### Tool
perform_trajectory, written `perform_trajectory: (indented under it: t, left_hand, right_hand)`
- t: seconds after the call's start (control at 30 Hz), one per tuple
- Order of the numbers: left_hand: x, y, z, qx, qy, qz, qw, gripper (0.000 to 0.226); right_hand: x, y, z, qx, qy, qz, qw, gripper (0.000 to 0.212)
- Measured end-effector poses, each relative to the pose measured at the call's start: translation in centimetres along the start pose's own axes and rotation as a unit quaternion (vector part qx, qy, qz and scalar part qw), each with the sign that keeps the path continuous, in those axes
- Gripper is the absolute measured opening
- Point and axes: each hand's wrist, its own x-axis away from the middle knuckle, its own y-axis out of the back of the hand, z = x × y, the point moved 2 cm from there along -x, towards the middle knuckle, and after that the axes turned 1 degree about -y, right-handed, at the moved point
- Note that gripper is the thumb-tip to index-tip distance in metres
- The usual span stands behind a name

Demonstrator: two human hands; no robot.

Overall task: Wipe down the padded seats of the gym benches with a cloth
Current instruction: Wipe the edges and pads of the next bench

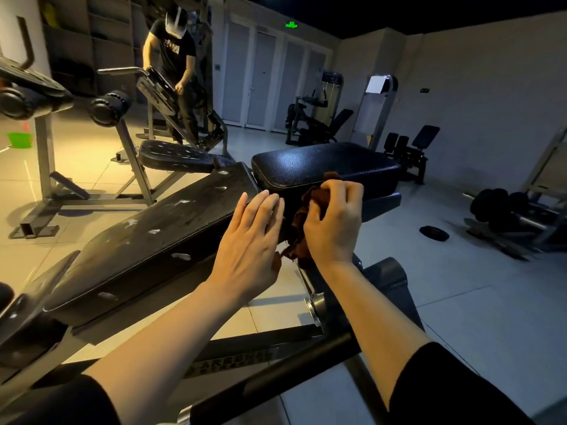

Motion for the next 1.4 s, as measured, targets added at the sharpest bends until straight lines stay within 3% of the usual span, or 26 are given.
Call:
perform_trajectory:
  t: [0.23, 0.33, 0.47, 0.57, 0.63, 0.73, 0.87, 1.03, 1.13, 1.23, 1.4]
  left_hand:
    - [0.4, 0.3, 0.4, 0.020, -0.008, -0.009, 1.000, 0.086]
    - [0.0, 0.2, -0.1, -0.007, -0.012, 0.007, 1.000, 0.093]
    - [0.0, 0.1, -0.8, -0.002, -0.013, 0.001, 1.000, 0.087]
    - [-0.6, -0.1, -1.9, 0.022, -0.038, -0.011, 0.999, 0.085]
    - [-1.2, -0.3, -2.8, 0.046, -0.052, -0.026, 0.997, 0.080]
    - [-2.5, -0.3, -4.2, 0.056, -0.062, -0.026, 0.996, 0.074]
    - [-4.1, -0.4, -5.2, 0.049, -0.072, -0.010, 0.996, 0.080]
    - [-5.0, -1.1, -6.1, 0.046, -0.075, -0.026, 0.996, 0.069]
    - [-5.4, -1.4, -6.8, 0.027, -0.059, -0.011, 0.998, 0.084]
    - [-5.5, -1.6, -7.3, 0.026, -0.050, -0.011, 0.998, 0.081]
    - [-5.4, -2.2, -7.7, 0.028, -0.057, 0.002, 0.998, 0.087]
  right_hand:
    - [1.2, -0.8, 1.7, 0.042, 0.096, 0.032, 0.994, 0.021]
    - [-0.5, 0.4, 0.0, 0.059, 0.069, 0.032, 0.995, 0.017]
    - [-1.1, 1.4, -1.3, 0.050, -0.038, -0.005, 0.998, 0.017]
    - [-0.4, 1.0, -0.5, 0.074, 0.064, 0.030, 0.995, 0.013]
    - [-0.9, 1.3, -0.9, 0.080, 0.092, 0.065, 0.990, 0.023]
    - [-3.1, 2.9, -3.2, 0.098, 0.044, 0.053, 0.993, 0.012]
    - [-3.6, 3.4, -4.2, 0.084, -0.034, 0.019, 0.996, 0.020]
    - [-3.1, 3.0, -4.2, 0.070, 0.071, 0.074, 0.992, 0.011]
    - [-4.6, 4.4, -6.9, 0.067, -0.012, 0.033, 0.997, 0.023]
    - [-5.2, 5.8, -8.6, 0.047, -0.096, -0.023, 0.994, 0.027]
    - [-5.6, 5.2, -8.5, 0.037, -0.149, -0.045, 0.987, 0.034]
